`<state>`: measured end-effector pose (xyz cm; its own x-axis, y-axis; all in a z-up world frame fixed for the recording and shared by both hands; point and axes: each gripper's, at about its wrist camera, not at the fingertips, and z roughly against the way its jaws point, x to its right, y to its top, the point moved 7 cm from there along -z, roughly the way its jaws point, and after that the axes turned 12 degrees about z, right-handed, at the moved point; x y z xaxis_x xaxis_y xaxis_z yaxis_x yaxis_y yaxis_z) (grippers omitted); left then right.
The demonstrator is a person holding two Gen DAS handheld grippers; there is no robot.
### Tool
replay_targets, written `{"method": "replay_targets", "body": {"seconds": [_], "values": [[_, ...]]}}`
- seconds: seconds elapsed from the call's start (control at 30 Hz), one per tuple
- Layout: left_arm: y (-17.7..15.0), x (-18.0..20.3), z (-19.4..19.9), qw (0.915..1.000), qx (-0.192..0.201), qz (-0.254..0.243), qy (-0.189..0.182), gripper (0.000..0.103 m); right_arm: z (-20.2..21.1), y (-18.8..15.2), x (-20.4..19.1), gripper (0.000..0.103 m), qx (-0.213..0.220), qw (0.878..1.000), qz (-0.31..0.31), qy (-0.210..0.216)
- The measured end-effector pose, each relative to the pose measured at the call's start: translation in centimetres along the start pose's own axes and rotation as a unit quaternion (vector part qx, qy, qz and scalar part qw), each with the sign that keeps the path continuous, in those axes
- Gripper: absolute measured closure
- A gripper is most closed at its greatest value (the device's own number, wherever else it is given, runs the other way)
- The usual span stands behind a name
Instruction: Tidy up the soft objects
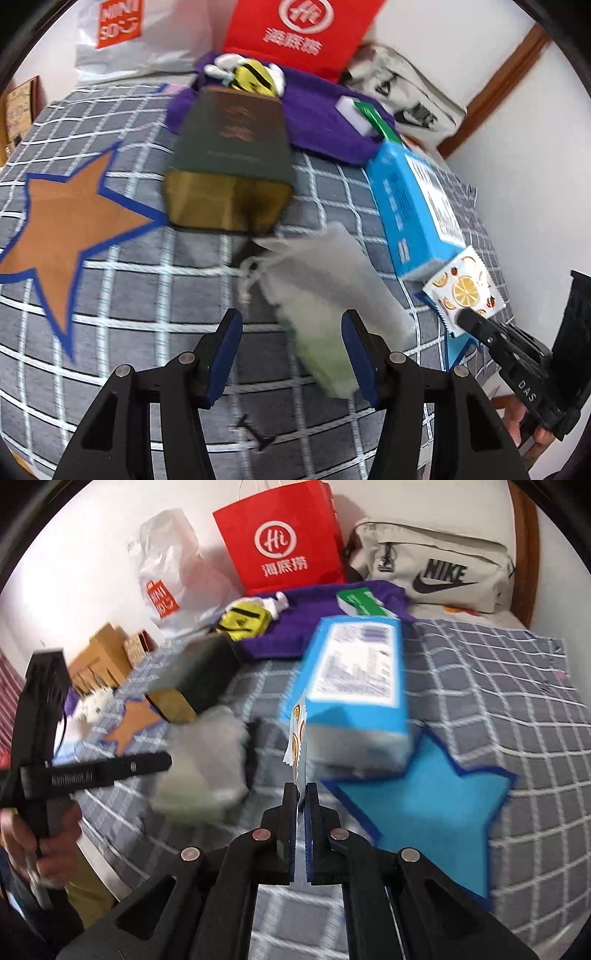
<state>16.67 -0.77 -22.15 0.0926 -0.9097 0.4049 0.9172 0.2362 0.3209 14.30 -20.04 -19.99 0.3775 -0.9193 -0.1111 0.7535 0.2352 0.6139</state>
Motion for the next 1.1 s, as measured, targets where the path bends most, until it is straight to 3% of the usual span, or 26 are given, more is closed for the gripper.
{"method": "replay_targets", "body": {"seconds": [0.13,0.2,0.23,0.37,0.63,0.73,0.9,0.97,1.1], "values": [[-0.7,1.4,-1.2,1.0000,-0.007,-0.005,0.000,0.050,-0.1,-1.9,1.6,0.099,-0.008,1.000,0.004,-0.009],[-0.7,1.7,-1.4,0.9997,0.010,-0.015,0.016,0.064,-0.6,-2.6,2.0,0.099,-0.010,1.000,0.001,-0.007],[-0.7,1.6,-1.3,0.9994,0.014,-0.019,0.024,0.077,-0.8,-2.8,2.1,0.099,-0.009,1.000,0.002,-0.009],[-0.4,1.4,0.1,0.9985,0.032,-0.035,0.028,0.093,-1.0,-2.9,2.1,0.098,0.003,1.000,0.003,0.001],[0.1,-2.6,3.0,0.9956,0.042,-0.027,0.080,0.095,-1.0,-3.0,2.2,0.095,0.006,1.000,0.006,0.004],[0.1,-5.0,3.1,0.9919,0.048,-0.016,0.116,0.095,-1.1,-3.0,2.4,0.094,0.005,1.000,0.005,0.002],[0.0,-5.7,1.6,0.9911,0.035,-0.014,0.128,0.094,-1.4,-2.7,2.5,0.094,0.006,1.000,0.006,-0.004],[0.1,-5.8,0.9,0.9886,0.037,-0.018,0.145,0.087,-1.5,-2.4,2.6,0.094,0.007,1.000,0.006,-0.003],[0.8,-5.1,0.3,0.9873,0.056,-0.031,0.145,0.075,-2.1,-1.9,2.7,0.090,0.004,1.000,0.002,0.002]]}}
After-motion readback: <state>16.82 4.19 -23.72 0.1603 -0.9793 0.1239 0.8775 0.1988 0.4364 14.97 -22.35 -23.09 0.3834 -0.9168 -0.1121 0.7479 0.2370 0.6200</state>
